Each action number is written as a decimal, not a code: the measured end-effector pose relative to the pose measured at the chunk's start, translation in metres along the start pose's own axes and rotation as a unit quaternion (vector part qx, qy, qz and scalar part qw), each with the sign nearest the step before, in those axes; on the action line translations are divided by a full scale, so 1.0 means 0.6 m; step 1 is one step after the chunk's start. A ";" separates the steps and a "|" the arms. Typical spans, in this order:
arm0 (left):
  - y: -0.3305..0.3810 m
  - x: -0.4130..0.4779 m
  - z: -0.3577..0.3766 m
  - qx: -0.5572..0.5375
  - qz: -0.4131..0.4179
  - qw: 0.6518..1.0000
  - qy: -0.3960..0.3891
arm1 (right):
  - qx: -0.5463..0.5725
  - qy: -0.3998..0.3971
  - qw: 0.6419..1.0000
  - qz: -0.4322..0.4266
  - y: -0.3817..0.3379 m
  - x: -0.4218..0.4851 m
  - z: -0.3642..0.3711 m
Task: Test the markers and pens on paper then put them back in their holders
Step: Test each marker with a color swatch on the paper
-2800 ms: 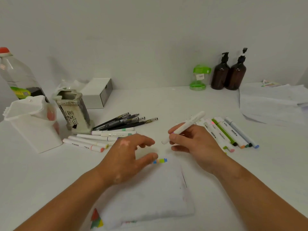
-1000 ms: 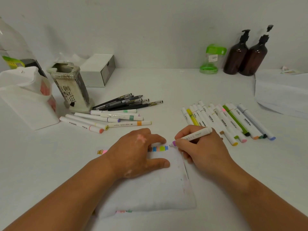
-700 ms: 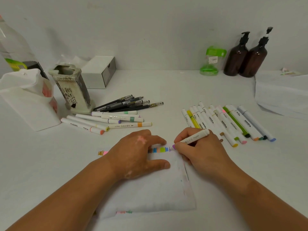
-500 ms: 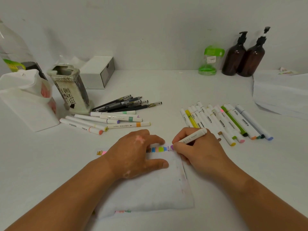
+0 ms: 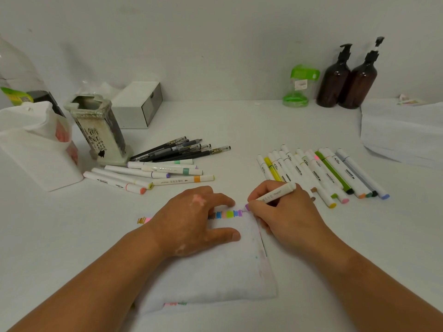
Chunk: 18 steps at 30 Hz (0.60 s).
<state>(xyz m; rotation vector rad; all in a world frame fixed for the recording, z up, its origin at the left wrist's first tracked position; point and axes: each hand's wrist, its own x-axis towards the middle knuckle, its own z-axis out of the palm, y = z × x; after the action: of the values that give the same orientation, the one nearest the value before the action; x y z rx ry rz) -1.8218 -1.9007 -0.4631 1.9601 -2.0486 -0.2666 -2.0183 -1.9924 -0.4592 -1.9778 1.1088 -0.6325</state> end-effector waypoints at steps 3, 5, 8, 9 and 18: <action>0.001 0.000 -0.001 0.002 -0.004 1.000 -0.005 | -0.012 -0.007 1.000 0.002 -0.001 0.000 0.000; 0.001 -0.001 -0.001 0.002 -0.005 1.000 -0.005 | -0.009 0.005 1.000 -0.002 0.000 0.001 0.000; 0.003 -0.001 -0.002 0.002 -0.006 1.000 -0.006 | -0.016 -0.003 1.000 -0.007 0.000 0.000 0.000; 0.004 -0.001 -0.002 0.004 -0.006 1.000 -0.008 | -0.017 -0.002 1.000 -0.009 0.000 -0.001 0.000; -0.004 -0.001 -0.019 -0.249 -0.064 0.961 0.100 | 0.274 0.035 0.961 0.005 -0.011 0.003 -0.020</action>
<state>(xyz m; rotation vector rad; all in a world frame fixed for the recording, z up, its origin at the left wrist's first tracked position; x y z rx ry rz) -1.8159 -1.8995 -0.4531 1.7218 -1.5422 -0.5321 -2.0227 -1.9963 -0.4466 -1.4797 0.8646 -0.8998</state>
